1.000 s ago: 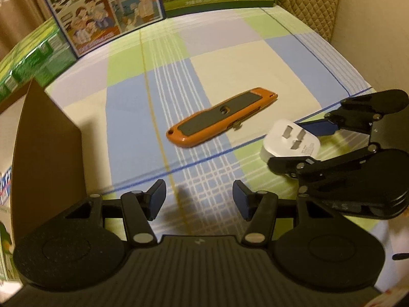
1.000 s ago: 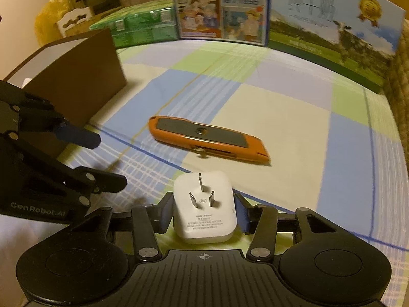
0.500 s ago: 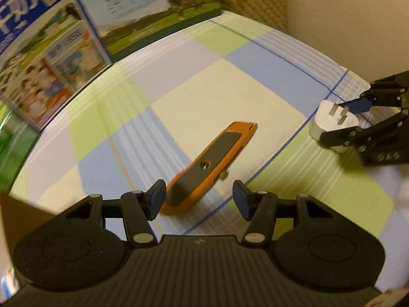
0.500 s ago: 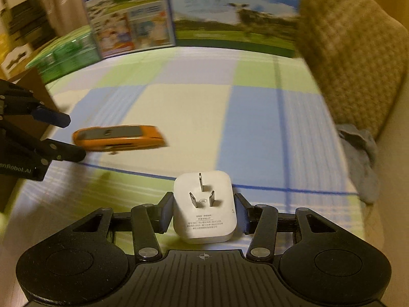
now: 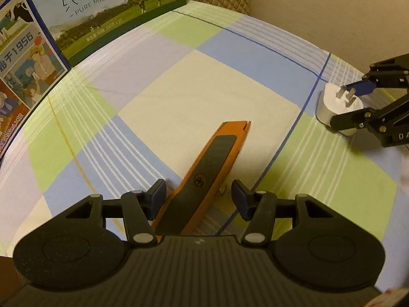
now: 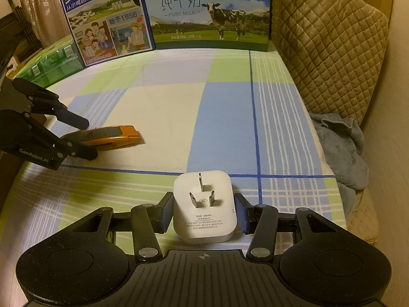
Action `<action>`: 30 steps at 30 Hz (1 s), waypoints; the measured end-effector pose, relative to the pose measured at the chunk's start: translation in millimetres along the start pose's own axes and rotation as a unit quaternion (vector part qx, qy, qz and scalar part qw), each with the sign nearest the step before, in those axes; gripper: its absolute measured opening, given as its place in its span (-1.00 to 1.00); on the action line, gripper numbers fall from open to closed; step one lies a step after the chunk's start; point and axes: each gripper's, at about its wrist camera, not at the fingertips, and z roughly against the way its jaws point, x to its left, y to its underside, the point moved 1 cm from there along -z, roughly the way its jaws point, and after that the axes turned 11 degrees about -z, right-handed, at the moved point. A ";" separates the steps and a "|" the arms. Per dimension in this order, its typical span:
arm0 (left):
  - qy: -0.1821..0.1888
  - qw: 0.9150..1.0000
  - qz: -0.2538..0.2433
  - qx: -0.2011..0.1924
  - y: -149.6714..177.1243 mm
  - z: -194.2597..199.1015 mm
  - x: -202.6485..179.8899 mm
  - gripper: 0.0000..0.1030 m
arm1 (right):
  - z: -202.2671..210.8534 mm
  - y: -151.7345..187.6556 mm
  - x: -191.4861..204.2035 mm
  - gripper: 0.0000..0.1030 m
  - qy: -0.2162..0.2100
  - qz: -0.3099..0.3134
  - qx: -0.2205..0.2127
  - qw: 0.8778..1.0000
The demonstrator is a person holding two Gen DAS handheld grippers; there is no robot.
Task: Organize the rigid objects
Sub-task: 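Lift the cutter and plug and carry both over the box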
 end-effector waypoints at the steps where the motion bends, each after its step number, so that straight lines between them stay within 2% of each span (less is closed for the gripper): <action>1: 0.001 1.000 0.002 0.000 0.4 0.0 0.9 -0.01 | 0.1 -0.1 0.1 -0.10 0.000 0.000 0.000 1.000; 2: -0.002 1.000 0.006 0.001 0.5 0.2 1.3 -0.10 | 0.2 -0.1 0.0 -0.10 0.000 0.000 0.000 1.000; 7: -0.019 0.999 0.025 0.013 1.4 5.7 -6.4 -0.17 | -1.0 -0.5 0.9 -0.10 0.002 0.002 0.000 1.000; 9: -0.031 0.999 0.029 0.028 0.9 7.6 -14.1 -0.25 | -1.1 -0.3 1.2 -0.10 0.001 0.002 0.002 1.000; 11: -0.037 0.997 0.048 0.040 1.8 10.2 -19.4 -0.43 | -0.3 1.1 1.9 -0.10 -0.002 0.003 0.003 1.000; 12: -0.034 0.997 0.063 0.039 3.6 12.8 -22.1 -0.44 | 0.4 2.1 2.4 -0.10 -0.003 0.004 0.004 1.000; 15: -0.019 0.992 0.121 0.032 11.0 19.8 -28.2 -0.44 | 3.3 6.1 4.8 -0.10 -0.010 0.006 0.006 1.000; 20: -0.032 0.982 0.186 0.022 19.6 27.3 -39.3 -0.44 | 9.3 14.1 7.4 -0.10 -0.018 0.011 0.010 1.000; 22: -0.035 0.979 0.198 0.017 17.4 27.5 -41.1 -0.44 | 10.7 15.7 8.1 -0.10 -0.017 0.014 0.009 1.000; 24: -0.034 0.979 0.202 0.010 14.3 27.5 -41.8 -0.33 | 10.9 16.9 9.4 -0.10 -0.015 0.021 0.007 1.000; 25: -0.036 0.979 0.200 0.010 12.3 26.4 -41.3 -0.21 | 10.5 16.9 10.0 -0.10 -0.014 0.023 0.007 1.000; 30: -0.052 0.977 0.206 0.008 4.6 18.4 -36.7 -0.18 | 5.5 14.7 11.2 -0.10 -0.008 0.019 0.006 1.000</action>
